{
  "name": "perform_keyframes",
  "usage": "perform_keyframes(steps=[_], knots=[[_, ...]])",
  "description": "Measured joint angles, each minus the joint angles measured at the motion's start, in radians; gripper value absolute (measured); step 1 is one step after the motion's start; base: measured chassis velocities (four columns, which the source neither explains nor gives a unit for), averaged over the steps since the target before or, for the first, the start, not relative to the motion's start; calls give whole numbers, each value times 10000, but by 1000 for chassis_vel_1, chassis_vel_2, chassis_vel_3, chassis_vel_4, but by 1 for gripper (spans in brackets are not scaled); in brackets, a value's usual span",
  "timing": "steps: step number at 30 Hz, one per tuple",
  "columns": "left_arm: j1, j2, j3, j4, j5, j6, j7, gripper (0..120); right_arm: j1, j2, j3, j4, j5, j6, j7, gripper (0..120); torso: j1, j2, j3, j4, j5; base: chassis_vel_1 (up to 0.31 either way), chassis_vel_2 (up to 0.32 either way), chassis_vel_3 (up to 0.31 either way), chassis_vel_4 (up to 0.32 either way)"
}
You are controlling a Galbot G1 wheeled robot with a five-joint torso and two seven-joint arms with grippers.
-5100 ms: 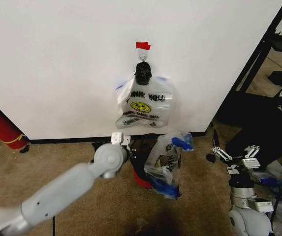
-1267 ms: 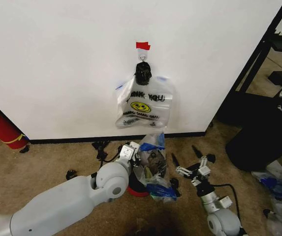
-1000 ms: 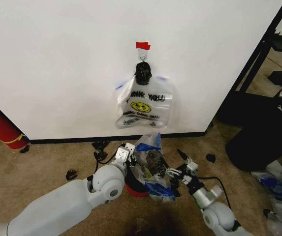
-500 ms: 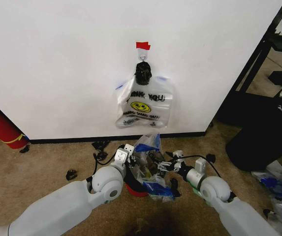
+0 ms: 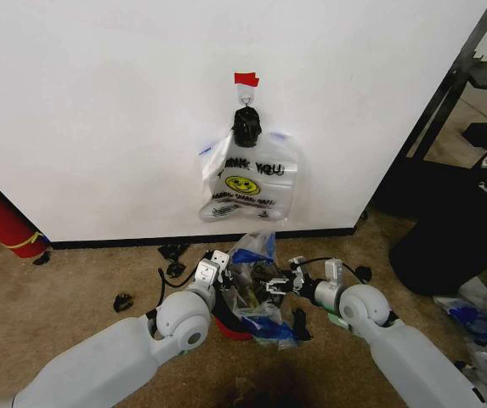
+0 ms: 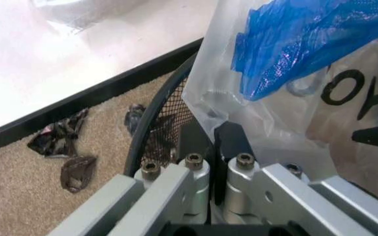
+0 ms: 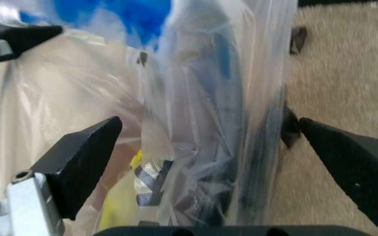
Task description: Pick up the garbage bag from the wall and place it over the trash bin.
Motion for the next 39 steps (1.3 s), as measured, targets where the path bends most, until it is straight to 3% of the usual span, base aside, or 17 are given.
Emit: perform_keyframes(steps=[6,10,17,28,30,39], knots=[[5,9,7,-10,9,-9,-4,0,30,-31,119,255,319,-404,501,88,0,-3,2,7,3,0,0,0,0],[2,-7,48,30,35,-56,-16,0,-179,-169,232,642,639,-412,1164,68,0,-3,2,2,3,0,0,0,0],[29,-22,71,36,87,-69,-29,0,-283,-161,277,903,863,-391,1739,48,0,-3,2,2,3,0,0,0,0],[658,118,-174,-349,434,-85,-9,0,-564,98,231,1287,1421,-302,3231,4,0,-2,1,3,2,0,0,0,0],[829,172,-247,-459,559,-87,8,0,-695,153,227,1415,1501,-292,3482,0,0,-3,1,3,2,0,0,0,0],[1313,394,-654,-939,874,-186,137,0,-1232,282,236,2165,1773,351,5022,0,0,-2,1,2,2,0,0,0,0]])
